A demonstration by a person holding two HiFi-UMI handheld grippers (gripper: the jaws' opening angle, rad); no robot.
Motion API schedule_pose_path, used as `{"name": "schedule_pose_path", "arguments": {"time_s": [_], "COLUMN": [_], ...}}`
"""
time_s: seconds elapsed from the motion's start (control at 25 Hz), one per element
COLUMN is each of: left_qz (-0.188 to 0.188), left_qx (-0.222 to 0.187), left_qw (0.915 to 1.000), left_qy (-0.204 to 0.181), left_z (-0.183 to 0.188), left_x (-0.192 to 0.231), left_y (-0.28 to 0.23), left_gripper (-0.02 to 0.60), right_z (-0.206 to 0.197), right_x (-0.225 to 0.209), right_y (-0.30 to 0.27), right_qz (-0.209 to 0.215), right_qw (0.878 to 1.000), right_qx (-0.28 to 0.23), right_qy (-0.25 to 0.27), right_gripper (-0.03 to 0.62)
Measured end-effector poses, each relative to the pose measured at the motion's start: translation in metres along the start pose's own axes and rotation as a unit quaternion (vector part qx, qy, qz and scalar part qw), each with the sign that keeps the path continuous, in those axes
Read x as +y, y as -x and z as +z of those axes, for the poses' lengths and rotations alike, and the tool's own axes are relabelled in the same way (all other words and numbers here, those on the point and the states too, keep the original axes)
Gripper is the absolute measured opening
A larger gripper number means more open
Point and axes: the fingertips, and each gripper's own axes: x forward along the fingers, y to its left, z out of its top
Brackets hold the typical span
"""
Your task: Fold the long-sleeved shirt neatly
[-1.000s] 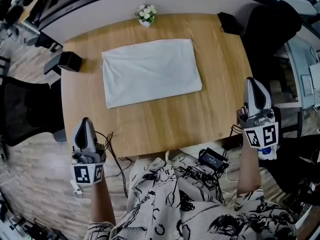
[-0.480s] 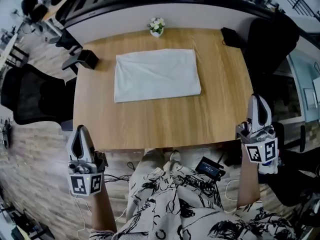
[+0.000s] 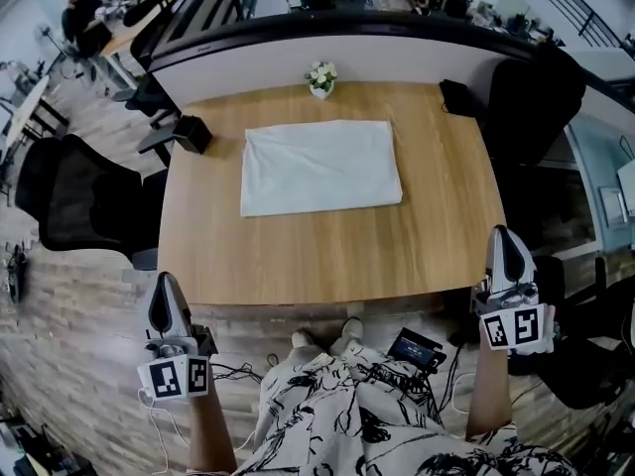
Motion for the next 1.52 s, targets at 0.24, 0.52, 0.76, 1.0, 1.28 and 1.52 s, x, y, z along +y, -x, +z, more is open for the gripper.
{"name": "schedule_pose_path", "arguments": {"time_s": [0.24, 0.52, 0.76, 1.0, 1.28, 1.52], "left_qz": [-0.024, -0.010, -0.006, -0.015, -0.021, -0.028], "left_qx": [0.004, 0.011, 0.024, 0.035, 0.033, 0.032], "left_qw": [0.9997, 0.9999, 0.9997, 0.9993, 0.9992, 0.9991], "left_qy": [-0.005, 0.002, -0.001, 0.001, 0.001, -0.001], "left_z": [-0.007, -0.024, -0.042, -0.051, -0.047, -0.045], "left_x": [0.012, 0.038, 0.042, 0.041, 0.032, 0.025], "left_y": [0.007, 0.012, 0.015, 0.012, 0.007, 0.005], "left_gripper": [0.003, 0.003, 0.003, 0.003, 0.003, 0.003], "right_z": [0.008, -0.003, -0.013, -0.018, -0.015, -0.017], "right_x": [0.013, 0.029, 0.041, 0.050, 0.055, 0.060], "right_y": [0.019, 0.021, 0.020, 0.017, 0.013, 0.008], "right_qz": [-0.028, -0.069, -0.076, -0.071, -0.059, -0.044], "right_qw": [1.000, 0.998, 0.997, 0.997, 0.998, 0.998], "right_qx": [-0.008, 0.003, 0.012, 0.022, 0.026, 0.035], "right_qy": [-0.006, -0.008, -0.008, -0.004, -0.003, 0.001], "right_gripper": [0.008, 0.008, 0.007, 0.007, 0.006, 0.006]}}
